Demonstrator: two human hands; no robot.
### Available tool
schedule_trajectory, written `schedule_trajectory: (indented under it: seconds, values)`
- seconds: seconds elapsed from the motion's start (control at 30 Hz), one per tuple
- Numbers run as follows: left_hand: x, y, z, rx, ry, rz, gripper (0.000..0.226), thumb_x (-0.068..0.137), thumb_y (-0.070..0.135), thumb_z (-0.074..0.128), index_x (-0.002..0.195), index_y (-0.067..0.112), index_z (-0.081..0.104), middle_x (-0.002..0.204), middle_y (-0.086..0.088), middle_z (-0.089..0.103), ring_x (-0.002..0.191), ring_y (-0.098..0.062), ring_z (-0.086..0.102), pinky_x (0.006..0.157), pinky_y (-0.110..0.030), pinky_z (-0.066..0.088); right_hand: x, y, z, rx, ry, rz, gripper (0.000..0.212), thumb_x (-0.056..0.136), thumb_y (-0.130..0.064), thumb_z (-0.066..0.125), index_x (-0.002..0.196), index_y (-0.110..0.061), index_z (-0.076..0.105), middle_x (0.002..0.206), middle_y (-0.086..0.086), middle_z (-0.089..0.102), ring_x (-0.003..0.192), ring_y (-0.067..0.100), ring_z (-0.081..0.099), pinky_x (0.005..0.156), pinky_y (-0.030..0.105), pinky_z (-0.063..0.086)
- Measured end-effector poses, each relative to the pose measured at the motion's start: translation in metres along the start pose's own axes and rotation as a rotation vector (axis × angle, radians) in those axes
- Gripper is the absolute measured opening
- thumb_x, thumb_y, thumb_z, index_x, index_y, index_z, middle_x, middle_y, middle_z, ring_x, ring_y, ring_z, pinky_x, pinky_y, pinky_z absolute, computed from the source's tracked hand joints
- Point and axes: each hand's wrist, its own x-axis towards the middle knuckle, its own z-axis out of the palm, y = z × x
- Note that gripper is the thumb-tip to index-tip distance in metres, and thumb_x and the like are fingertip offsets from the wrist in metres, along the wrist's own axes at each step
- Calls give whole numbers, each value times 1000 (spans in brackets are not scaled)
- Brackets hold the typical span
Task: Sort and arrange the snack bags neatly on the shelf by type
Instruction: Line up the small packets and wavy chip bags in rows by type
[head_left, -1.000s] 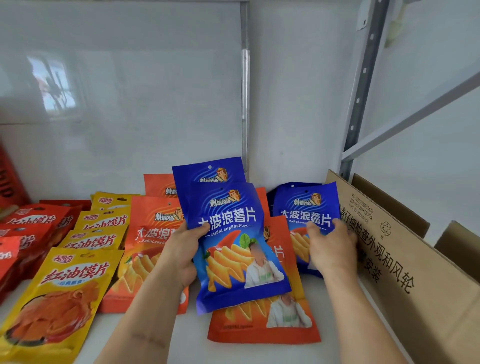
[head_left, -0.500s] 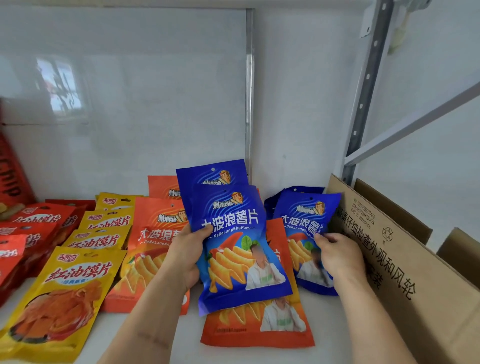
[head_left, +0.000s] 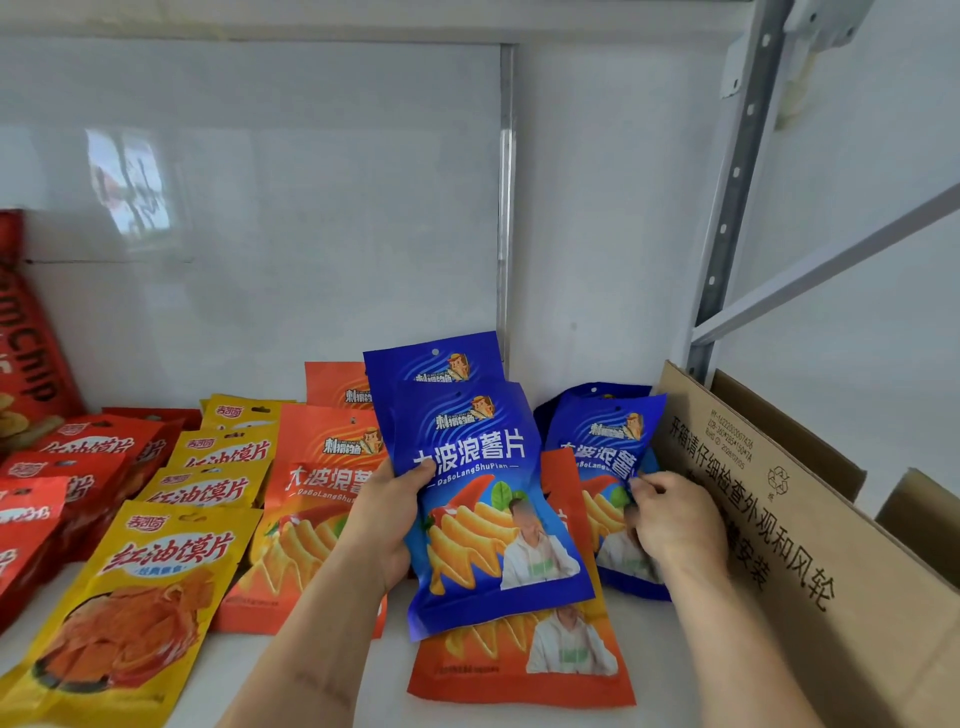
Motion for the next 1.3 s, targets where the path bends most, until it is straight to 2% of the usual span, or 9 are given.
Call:
schedule_trajectory:
  seconds: [0.13,0.23,0.33,0.57,0.7,0.83,1.0,1.17,1.3]
  values:
    - [-1,1,0,-10,3,5,16,100,21,59,115,15,61,97,-10,78,85,-30,76,71,-43,60,-9,-15,-11,-24,177,-158,23,97,-32,54,111,-17,64,127,14,50,119,33,45,86,34,43]
    - [0,1,-2,-4,13,13,18,100,23,59,116,15,61,99,-10,78,89,-31,76,73,-44,60,-13,-31,-26,195,102,-252,17,96,-23,59,108,-14,51,119,12,57,116,25,53,73,31,50]
    - [0,3,-1,2,25,32,19,100,22,59,117,15,60,100,-11,78,91,-33,76,81,-51,60,-16,-44,-42,309,85,-222,19,99,-30,51,110,-15,45,114,10,60,105,24,59,57,24,42]
    - [1,7,-2,49,86,160,11,100,25,60,110,21,61,98,-7,78,89,-31,76,88,-56,58,-17,-62,-71,327,270,-322,24,100,-36,49,106,-14,41,116,12,62,104,24,61,73,37,51]
    - [-1,6,1,48,92,161,17,99,29,62,113,21,60,97,-7,78,89,-30,76,86,-55,59,-13,-63,-77,318,292,-335,24,98,-33,54,107,-15,40,118,11,62,110,24,61,65,27,45]
    - [1,4,1,72,102,178,14,100,31,60,110,22,60,96,-6,78,87,-28,77,86,-54,60,-14,-64,-84,356,392,-347,22,98,-31,56,105,-17,41,108,8,64,94,20,61,62,28,42]
    - [-3,4,3,62,118,204,20,102,36,54,113,21,61,95,-3,79,87,-26,76,86,-49,60,-22,-67,-53,335,-83,-244,21,100,-33,50,91,-14,55,73,13,66,42,18,62,41,29,48]
    - [-9,4,6,41,116,220,32,104,46,44,117,24,64,98,3,79,92,-18,76,88,-42,58,-30,-51,-4,69,-328,-215,18,95,-39,53,88,-23,51,89,7,68,82,29,70,71,50,60]
    - [-8,5,4,3,99,161,51,94,67,46,121,28,64,102,0,78,95,-22,75,92,-48,58,-36,-60,1,-86,-337,-280,16,99,-32,52,100,-16,53,98,1,60,90,17,58,67,29,49]
